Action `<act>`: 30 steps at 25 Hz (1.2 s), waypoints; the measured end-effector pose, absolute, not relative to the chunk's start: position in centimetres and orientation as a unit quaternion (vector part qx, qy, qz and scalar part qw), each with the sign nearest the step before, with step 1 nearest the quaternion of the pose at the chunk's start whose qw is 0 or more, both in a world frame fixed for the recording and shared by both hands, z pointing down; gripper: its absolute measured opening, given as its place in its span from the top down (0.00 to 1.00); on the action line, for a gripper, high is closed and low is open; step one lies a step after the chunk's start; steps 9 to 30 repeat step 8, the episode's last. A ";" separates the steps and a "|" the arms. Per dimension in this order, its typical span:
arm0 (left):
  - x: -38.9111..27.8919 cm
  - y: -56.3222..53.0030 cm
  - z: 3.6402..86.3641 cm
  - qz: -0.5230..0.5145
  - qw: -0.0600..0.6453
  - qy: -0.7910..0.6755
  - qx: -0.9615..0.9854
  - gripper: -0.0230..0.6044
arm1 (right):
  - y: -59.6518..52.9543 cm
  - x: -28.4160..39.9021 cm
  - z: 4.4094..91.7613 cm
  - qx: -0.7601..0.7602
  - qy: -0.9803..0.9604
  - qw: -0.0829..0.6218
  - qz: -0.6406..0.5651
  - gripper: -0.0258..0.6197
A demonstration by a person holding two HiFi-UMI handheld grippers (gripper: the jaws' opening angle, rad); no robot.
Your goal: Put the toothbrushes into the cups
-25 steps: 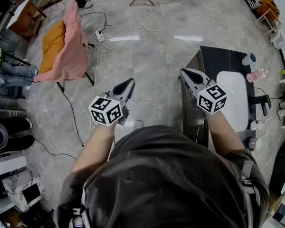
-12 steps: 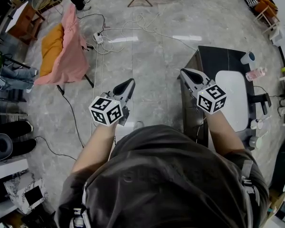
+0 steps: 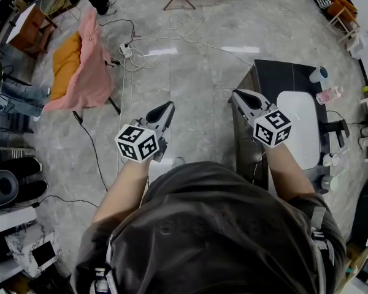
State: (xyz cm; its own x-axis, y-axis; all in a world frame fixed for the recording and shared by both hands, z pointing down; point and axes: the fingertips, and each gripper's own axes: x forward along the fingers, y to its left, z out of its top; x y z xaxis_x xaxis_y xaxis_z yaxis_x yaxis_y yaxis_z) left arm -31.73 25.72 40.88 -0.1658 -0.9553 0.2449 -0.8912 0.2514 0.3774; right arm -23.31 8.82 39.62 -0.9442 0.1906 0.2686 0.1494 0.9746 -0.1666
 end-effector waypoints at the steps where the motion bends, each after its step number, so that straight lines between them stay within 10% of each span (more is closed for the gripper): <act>1: -31.7 25.7 40.9 -0.073 0.219 -0.760 0.608 0.95 | 8.8 -23.3 39.6 -0.086 -0.983 0.143 0.072 0.97; 30: -31.8 26.0 40.7 -0.074 0.221 -0.759 0.608 0.95 | 9.2 -23.4 39.5 -0.086 -0.983 0.144 0.072 0.97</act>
